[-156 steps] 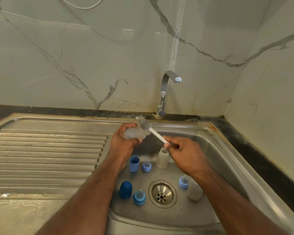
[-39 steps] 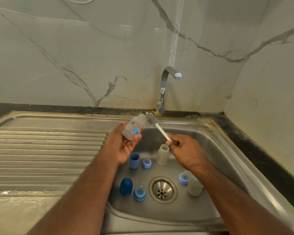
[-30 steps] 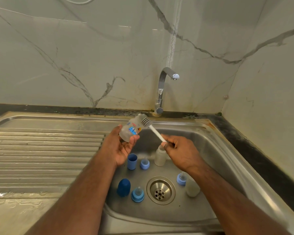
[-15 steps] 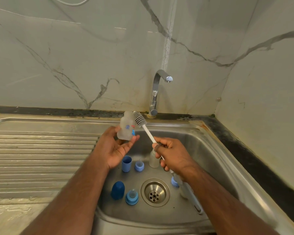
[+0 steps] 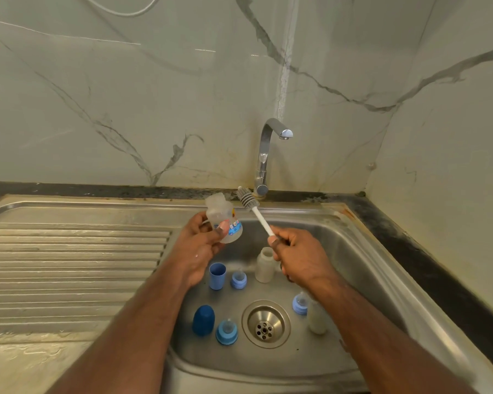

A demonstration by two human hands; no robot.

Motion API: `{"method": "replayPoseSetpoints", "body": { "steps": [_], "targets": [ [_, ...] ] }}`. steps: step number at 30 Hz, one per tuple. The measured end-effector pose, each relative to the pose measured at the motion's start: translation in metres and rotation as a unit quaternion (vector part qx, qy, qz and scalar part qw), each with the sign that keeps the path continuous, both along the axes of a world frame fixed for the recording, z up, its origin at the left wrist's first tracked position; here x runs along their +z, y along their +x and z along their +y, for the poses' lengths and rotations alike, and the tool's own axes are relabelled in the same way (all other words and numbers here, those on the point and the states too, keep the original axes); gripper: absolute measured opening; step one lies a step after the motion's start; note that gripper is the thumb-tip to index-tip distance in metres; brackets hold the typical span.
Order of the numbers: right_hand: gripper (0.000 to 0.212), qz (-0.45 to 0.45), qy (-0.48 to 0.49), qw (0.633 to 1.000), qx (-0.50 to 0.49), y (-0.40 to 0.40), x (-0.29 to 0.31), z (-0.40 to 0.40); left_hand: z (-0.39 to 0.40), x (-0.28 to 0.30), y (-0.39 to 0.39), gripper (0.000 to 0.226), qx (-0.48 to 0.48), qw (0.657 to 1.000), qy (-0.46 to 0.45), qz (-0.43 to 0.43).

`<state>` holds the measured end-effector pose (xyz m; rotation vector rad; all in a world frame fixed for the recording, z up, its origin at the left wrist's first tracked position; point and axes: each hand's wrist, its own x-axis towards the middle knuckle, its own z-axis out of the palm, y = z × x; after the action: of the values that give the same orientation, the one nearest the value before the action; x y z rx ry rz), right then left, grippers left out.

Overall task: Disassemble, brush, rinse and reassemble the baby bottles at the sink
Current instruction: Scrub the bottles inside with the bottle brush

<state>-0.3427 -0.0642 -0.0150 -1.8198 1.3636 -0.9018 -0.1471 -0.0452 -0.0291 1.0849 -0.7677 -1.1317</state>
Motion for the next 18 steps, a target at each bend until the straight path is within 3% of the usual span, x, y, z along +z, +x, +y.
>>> {"method": "replayPoseSetpoints", "body": {
  "steps": [3, 8, 14, 18],
  "targets": [
    [0.029, -0.055, 0.028, 0.998, 0.016, 0.0, 0.001, 0.004, 0.0, -0.001, 0.0, 0.028, -0.014, 1.0, -0.009, -0.004],
    [0.031, -0.02, 0.02, 0.999, 0.022, 0.01, 0.003, 0.008, -0.003, -0.007, 0.002, 0.03, -0.04, 0.999, -0.006, -0.033],
    [0.022, -0.061, 0.072, 0.995, 0.015, 0.012, 0.007, 0.01, -0.008, -0.016, -0.002, 0.048, -0.087, 0.99, -0.026, -0.112],
    [0.022, -0.095, 0.103, 0.989, 0.047, 0.013, 0.013, 0.018, -0.01, -0.017, -0.002, 0.042, -0.03, 0.993, -0.029, -0.113]
  ]
}}
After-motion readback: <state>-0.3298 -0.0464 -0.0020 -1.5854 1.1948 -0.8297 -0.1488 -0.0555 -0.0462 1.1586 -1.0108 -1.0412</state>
